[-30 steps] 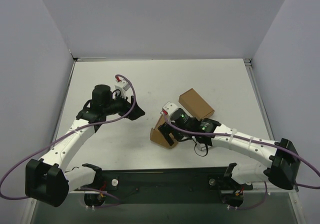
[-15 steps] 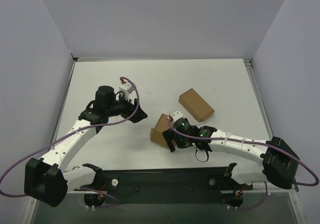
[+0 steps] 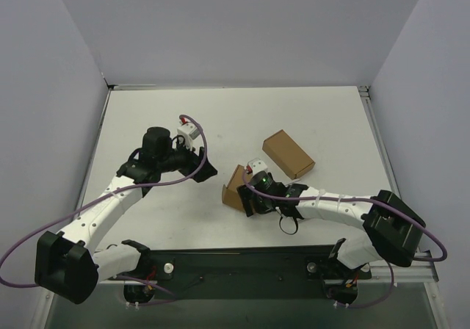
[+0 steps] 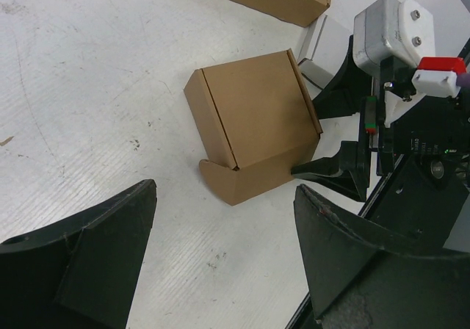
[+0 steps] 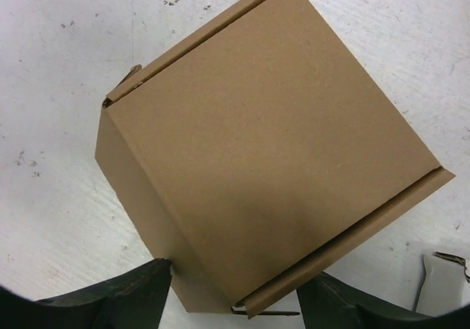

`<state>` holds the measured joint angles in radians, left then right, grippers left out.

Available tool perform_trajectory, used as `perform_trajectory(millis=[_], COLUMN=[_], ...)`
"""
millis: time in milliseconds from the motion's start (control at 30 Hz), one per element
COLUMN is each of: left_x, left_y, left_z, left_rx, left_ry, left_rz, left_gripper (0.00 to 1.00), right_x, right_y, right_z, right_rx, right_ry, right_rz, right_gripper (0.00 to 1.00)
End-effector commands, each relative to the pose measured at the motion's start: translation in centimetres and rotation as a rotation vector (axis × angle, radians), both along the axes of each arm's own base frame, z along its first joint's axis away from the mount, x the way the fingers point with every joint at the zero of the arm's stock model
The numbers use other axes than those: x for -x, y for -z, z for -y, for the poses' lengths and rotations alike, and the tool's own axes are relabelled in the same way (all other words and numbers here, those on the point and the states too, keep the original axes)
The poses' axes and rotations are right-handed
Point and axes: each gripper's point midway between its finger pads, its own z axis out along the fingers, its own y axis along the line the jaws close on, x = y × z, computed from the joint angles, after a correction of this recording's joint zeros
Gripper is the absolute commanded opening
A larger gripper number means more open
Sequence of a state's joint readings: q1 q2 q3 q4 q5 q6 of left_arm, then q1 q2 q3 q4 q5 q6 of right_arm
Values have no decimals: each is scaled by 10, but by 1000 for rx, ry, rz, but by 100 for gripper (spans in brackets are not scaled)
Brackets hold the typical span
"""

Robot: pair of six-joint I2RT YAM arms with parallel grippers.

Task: Fold the paper box

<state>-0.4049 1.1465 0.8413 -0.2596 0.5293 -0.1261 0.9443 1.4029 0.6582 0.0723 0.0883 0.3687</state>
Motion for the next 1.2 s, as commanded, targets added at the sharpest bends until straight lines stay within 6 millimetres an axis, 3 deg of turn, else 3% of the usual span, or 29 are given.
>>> perform_trajectory(millis=[0, 167, 367, 600, 733, 767, 800, 833, 867, 967, 1167], left_x=[-1, -1, 0, 1, 0, 0, -1, 0, 1, 3, 8], left_y=[-5, -6, -7, -9, -9, -9, -9, -9, -7, -2, 21], left_z=[1, 1, 1, 1, 0, 0, 0, 1, 1, 5, 13], left_rx=[-5, -5, -3, -1, -4, -3, -2, 0, 0, -9, -114], left_ry=[7, 13, 16, 17, 8, 7, 5, 6, 7, 4, 20], left_rz=[35, 40, 44, 52, 51, 50, 51, 48, 42, 37, -10], left_gripper=[85, 85, 85, 85, 85, 85, 85, 85, 85, 85, 85], right_x=[-5, 0, 12, 22, 30, 28, 30, 25, 21, 12, -14], right_y=[-2, -4, -10, -24, -39, -52, -51, -54, -66, -74, -65], right_z=[-7, -14, -21, -27, -20, -18, -10, -3, -2, 13, 39], right_rx=[-58, -91, -154, -227, -238, -254, -231, -214, -228, -218, -225], right_ry=[22, -19, -86, -135, -124, -106, -73, -37, -22, 67, 198], right_rz=[1, -24, -88, -114, -127, -100, -115, -92, -67, -62, -95], right_gripper=[59, 34, 15, 7, 15, 26, 36, 58, 67, 82, 80])
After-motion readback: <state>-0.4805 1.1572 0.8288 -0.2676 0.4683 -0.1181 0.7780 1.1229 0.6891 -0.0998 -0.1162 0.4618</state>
